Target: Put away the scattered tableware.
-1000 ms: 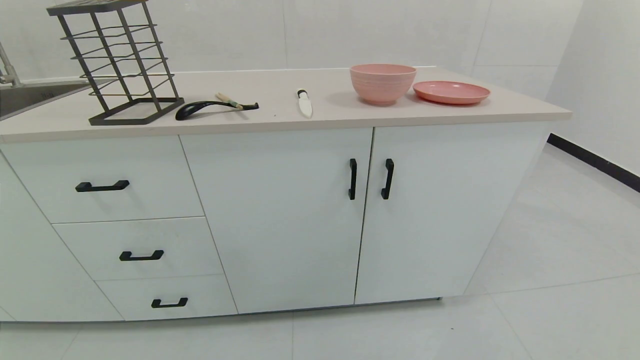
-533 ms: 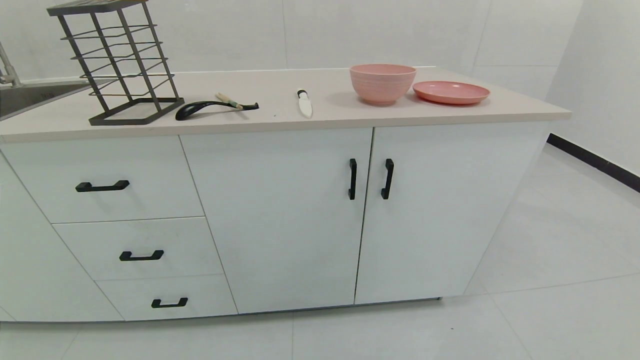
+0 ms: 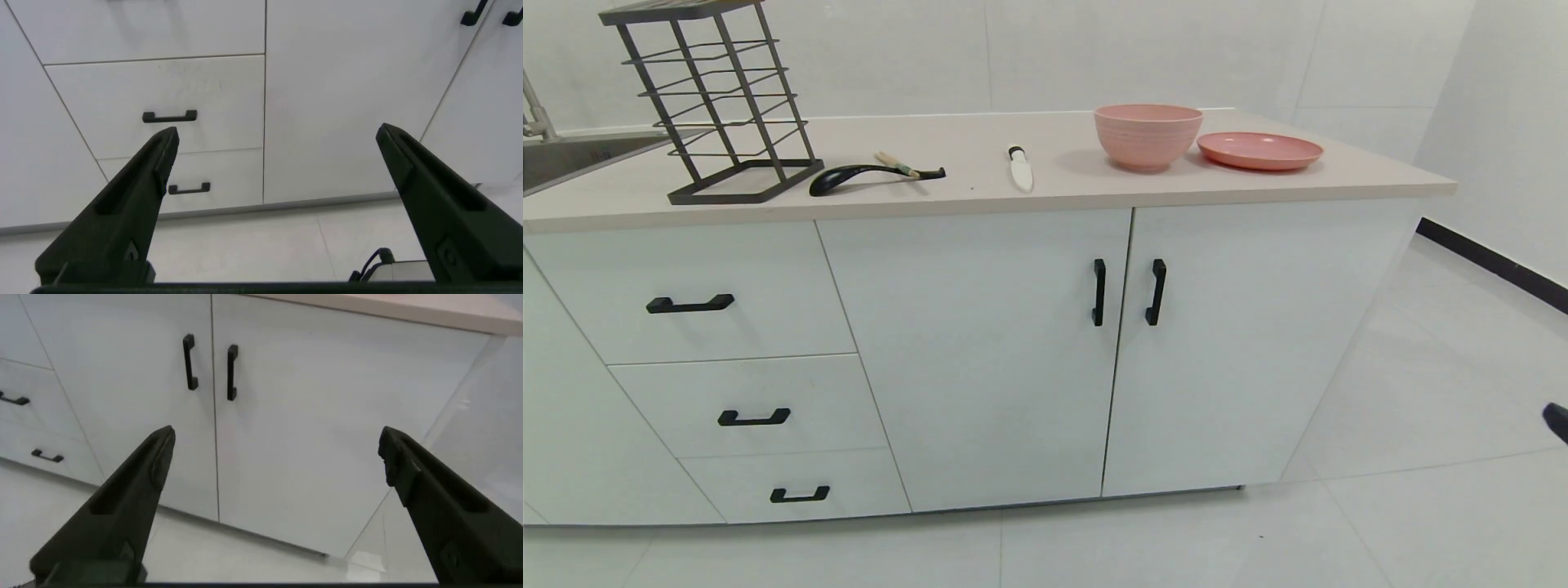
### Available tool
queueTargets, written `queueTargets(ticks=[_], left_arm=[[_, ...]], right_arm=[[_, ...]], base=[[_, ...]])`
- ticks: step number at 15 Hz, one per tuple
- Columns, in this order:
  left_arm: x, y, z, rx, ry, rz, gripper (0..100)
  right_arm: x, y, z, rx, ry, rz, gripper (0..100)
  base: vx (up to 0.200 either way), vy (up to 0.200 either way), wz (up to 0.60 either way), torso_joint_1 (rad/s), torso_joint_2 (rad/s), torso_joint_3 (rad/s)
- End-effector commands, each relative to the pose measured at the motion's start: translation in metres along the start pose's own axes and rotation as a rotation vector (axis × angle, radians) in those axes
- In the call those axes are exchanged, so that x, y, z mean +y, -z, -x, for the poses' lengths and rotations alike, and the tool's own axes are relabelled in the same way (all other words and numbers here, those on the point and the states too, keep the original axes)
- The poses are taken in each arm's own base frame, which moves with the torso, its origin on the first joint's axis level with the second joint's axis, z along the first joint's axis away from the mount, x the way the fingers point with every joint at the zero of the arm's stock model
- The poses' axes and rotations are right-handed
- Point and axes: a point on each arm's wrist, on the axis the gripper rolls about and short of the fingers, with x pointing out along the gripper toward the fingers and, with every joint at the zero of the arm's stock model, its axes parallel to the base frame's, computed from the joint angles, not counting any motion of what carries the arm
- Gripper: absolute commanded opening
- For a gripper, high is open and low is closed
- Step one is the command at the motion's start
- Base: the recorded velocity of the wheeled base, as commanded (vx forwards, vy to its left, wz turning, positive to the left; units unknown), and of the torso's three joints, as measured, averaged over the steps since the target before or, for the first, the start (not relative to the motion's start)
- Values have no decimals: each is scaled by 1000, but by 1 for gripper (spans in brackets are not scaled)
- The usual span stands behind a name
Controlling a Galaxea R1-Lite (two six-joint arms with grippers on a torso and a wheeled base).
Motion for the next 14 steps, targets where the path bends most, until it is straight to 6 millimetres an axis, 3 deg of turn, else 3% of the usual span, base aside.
queueTargets(ticks=[1,4,5,6,14], left_arm=[[0,0,0,1,0,0,100],[0,0,0,1,0,0,100],[0,0,0,1,1,0,100],[0,0,0,1,1,2,100],[0,0,0,-2,0,9,100]], right_arm=[[-5,3,-33,115,-59,-9,100],[-9,5,-63,190,-90,18,100],[-9,5,-64,190,-92,20,100],[-11,11,-83,230,-109,19,100],[1,35,-161,240,-268,24,100]], base=[[0,0,0,0,0,0],[0,0,0,0,0,0],[0,0,0,0,0,0],[0,0,0,0,0,0],[0,0,0,0,0,0]])
